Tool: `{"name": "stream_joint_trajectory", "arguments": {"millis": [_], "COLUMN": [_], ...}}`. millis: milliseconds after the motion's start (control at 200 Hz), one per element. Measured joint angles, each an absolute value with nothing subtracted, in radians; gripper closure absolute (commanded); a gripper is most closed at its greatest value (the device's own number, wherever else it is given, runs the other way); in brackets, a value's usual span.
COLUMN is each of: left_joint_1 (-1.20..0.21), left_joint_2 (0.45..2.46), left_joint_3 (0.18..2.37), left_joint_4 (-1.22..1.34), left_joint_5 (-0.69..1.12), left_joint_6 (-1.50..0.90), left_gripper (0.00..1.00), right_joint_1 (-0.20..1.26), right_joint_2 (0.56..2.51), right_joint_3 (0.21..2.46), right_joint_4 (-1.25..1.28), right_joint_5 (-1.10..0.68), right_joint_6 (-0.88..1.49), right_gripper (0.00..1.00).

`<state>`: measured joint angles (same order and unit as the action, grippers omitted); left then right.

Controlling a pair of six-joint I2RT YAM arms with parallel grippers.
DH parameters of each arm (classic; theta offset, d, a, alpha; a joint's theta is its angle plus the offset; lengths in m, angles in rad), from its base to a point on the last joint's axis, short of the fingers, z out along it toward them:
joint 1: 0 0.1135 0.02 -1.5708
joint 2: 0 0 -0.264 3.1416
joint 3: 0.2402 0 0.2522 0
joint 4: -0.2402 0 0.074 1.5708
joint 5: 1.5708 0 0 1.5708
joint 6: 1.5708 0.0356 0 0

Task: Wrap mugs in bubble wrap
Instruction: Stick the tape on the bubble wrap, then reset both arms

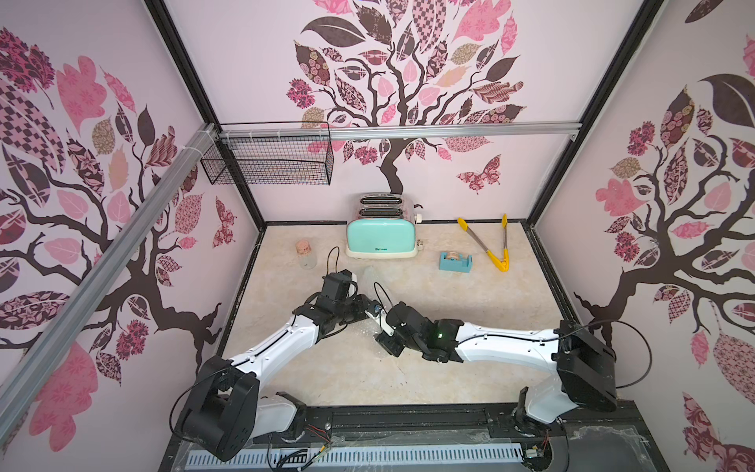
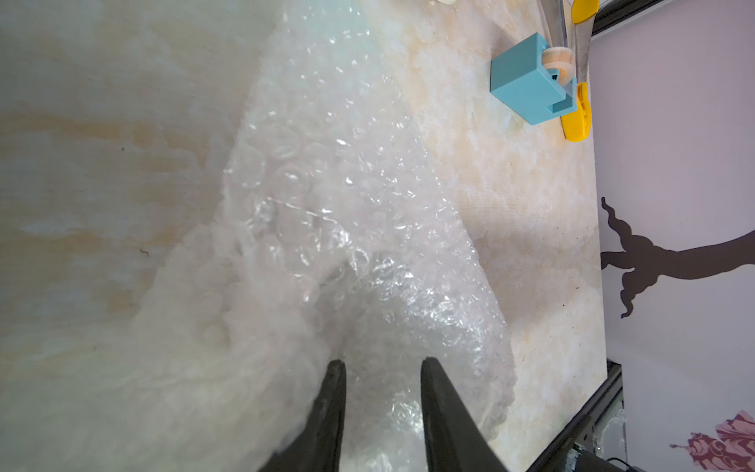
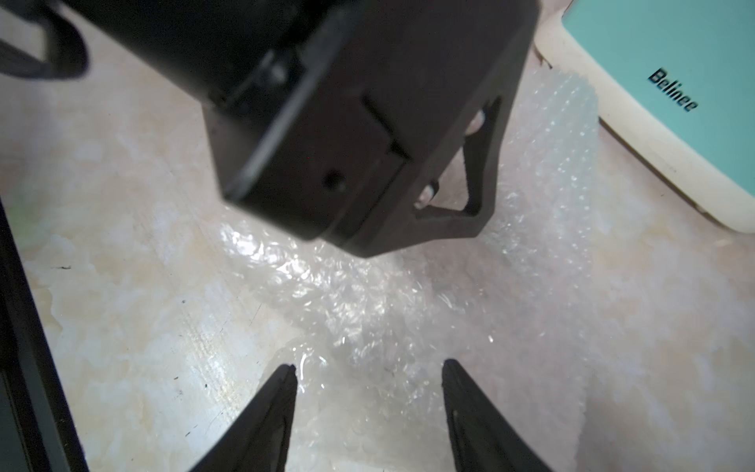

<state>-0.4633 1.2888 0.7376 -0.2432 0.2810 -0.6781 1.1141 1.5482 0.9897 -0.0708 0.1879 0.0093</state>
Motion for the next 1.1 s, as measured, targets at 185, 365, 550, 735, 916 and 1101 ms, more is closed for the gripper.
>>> {"name": "stream_joint_trajectory", "arguments": {"millis": [185, 365, 550, 735, 916, 1101], "left_joint_1": [-0.463, -0.464, -0.479, -0.481, -0.377, -0.204], "left_joint_2": [1.24, 1.156, 0.999, 0.815, 0.765, 0.877], "left_joint_3": [0.762, 0.785, 0.785, 0.779, 0.704, 0.598], "left_joint_4": [-0.292, -0.333, -0.392, -0.427, -0.393, -0.272], "left_joint_5": [0.273, 0.227, 0.068, -0.2, -0.434, -0.529], "left_joint_6": [-0.678, -0.663, -0.65, -0.635, -0.591, -0.488], "left_gripper": [0.37, 0.18, 0.02, 0.02, 0.02, 0.02], "right_joint_1": [1.11, 1.091, 1.016, 0.87, 0.527, 0.218], "right_joint_2": [1.449, 1.347, 1.205, 1.033, 0.899, 0.929], "right_joint_3": [0.958, 0.907, 0.83, 0.73, 0.591, 0.478], "right_joint_4": [-0.059, -0.045, -0.018, 0.004, 0.088, 0.21], "right_joint_5": [0.191, 0.195, 0.206, 0.29, 0.293, 0.258], "right_joint_6": [0.033, 0.063, 0.091, 0.105, 0.123, 0.183], "right_gripper": [0.19, 0.01, 0.0, 0.0, 0.0, 0.0]}}
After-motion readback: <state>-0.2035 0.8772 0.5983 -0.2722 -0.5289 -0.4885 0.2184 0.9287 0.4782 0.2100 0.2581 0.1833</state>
